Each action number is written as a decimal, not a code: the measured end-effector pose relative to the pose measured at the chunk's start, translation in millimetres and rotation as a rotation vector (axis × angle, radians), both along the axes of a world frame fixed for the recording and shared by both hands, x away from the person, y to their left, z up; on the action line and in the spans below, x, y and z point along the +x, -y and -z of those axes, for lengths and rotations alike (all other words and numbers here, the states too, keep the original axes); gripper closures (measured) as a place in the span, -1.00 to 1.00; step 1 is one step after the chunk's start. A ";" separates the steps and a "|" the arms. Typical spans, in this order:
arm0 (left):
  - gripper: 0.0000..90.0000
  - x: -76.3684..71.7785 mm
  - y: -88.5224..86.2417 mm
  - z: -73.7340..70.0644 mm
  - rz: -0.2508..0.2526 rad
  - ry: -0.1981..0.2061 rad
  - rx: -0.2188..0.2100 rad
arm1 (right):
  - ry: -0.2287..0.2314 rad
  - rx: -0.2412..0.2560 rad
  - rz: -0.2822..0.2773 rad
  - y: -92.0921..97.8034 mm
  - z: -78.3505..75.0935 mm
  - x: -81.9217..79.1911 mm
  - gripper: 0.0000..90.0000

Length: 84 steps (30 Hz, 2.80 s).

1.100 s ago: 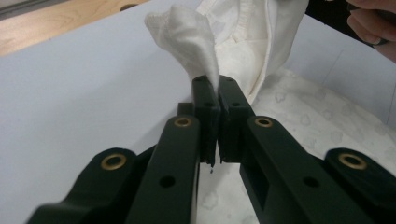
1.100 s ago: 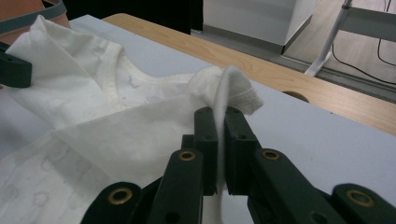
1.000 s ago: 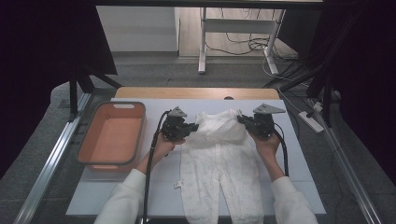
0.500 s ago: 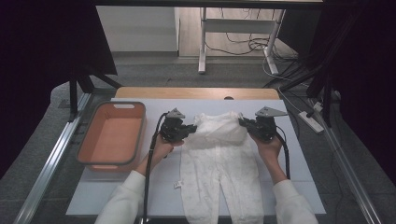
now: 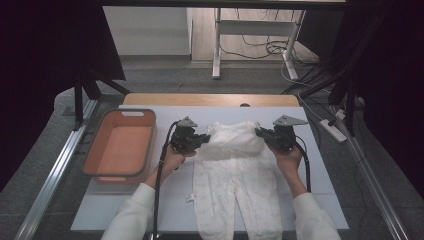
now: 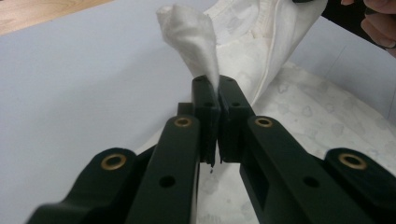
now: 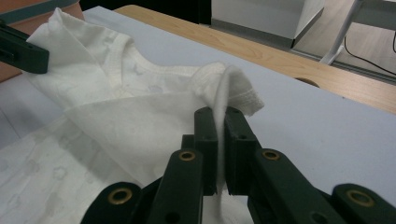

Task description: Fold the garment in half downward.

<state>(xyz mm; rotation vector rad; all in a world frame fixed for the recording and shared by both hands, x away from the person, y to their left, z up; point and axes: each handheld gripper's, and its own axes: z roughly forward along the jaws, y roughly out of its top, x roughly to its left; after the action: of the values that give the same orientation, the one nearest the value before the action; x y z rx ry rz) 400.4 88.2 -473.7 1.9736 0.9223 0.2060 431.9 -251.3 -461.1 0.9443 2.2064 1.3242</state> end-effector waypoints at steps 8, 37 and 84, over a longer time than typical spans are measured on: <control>0.93 -7.8 0.7 1.5 0.002 -0.008 -0.011 | -0.017 -0.002 0.003 1.9 3.9 -6.6 0.89; 0.92 -23.9 0.8 10.4 0.016 -0.024 0.014 | -0.040 -0.035 -0.016 3.4 8.1 -25.9 0.88; 0.91 -65.0 3.0 21.0 0.049 -0.027 0.040 | -0.075 -0.051 -0.066 12.7 14.5 -80.6 0.88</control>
<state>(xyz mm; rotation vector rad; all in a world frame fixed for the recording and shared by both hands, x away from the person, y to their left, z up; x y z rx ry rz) 335.5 85.2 -494.7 2.0379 0.8923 0.1710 351.3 -264.0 -475.7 0.9237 2.3357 1.2737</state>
